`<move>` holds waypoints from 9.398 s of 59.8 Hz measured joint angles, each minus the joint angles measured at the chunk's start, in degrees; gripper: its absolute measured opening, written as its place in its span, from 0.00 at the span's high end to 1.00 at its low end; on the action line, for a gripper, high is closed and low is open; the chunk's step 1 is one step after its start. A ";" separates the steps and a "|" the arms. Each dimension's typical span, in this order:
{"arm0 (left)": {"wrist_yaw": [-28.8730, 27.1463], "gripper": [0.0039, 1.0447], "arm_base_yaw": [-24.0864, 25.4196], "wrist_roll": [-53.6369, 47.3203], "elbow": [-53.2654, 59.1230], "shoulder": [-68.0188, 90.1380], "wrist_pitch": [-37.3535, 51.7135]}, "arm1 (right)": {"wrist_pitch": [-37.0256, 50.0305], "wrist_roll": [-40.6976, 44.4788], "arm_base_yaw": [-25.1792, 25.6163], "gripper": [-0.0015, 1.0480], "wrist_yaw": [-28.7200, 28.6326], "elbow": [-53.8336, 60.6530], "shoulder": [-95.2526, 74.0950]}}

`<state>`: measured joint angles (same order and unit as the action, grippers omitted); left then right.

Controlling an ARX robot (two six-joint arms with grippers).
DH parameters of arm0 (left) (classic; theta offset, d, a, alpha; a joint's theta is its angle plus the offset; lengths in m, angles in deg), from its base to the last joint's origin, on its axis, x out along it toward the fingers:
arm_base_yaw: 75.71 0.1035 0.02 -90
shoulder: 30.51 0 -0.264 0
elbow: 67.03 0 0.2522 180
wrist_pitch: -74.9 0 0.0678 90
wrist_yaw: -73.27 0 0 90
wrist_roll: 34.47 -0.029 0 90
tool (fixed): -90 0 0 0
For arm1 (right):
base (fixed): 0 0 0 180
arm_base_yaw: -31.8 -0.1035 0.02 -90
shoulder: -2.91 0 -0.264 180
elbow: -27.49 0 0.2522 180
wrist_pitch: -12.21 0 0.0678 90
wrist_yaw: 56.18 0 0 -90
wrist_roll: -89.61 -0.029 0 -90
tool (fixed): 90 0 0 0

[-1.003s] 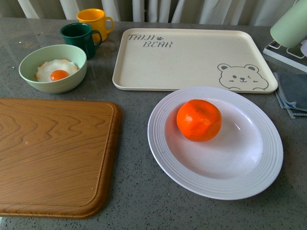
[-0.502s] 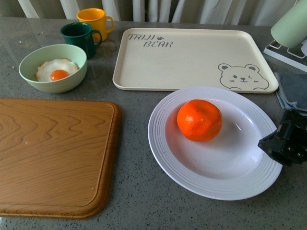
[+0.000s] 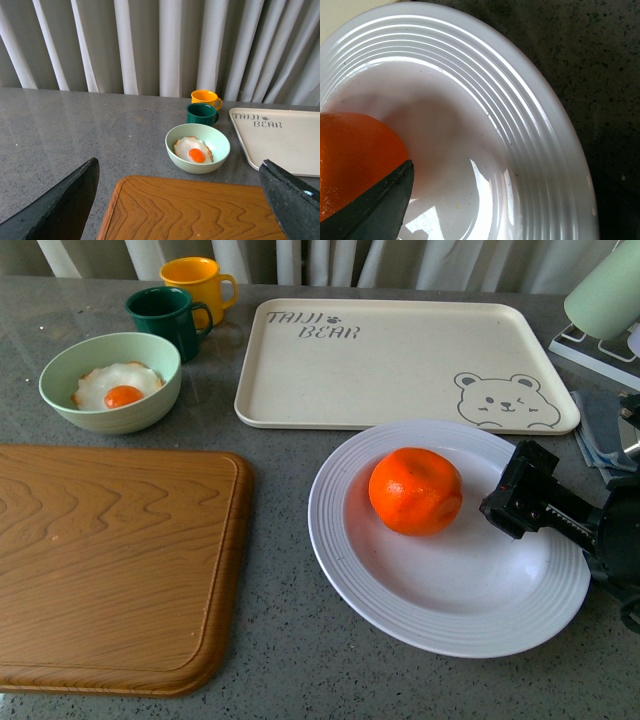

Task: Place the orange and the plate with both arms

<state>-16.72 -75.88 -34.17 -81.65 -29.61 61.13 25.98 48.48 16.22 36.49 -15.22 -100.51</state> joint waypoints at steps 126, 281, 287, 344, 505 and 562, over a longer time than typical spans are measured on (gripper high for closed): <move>0.00 0.08 0.00 0.00 0.00 0.00 0.00 | 9.35 -13.57 3.02 0.97 -9.81 5.31 2.89; 0.00 0.08 0.00 0.00 0.00 0.00 0.00 | -4.17 -19.26 3.76 0.54 -10.73 -47.76 -28.61; 0.00 0.08 0.00 0.00 0.00 0.00 0.00 | -3.61 -18.78 3.87 0.41 -10.67 -45.70 -27.26; 0.00 0.08 0.00 -0.02 0.00 0.00 0.00 | 28.41 38.23 6.93 0.70 5.53 7.78 25.09; 0.00 0.08 0.00 -0.02 0.00 0.00 0.00 | -27.39 40.83 15.50 0.57 -2.67 27.74 103.06; 0.00 0.08 0.00 -0.02 0.00 0.00 0.00 | -27.39 40.85 15.50 0.09 -2.69 27.74 103.08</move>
<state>-16.72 -75.88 -34.19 -81.65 -29.61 61.13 -1.41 89.33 31.72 33.80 12.52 2.57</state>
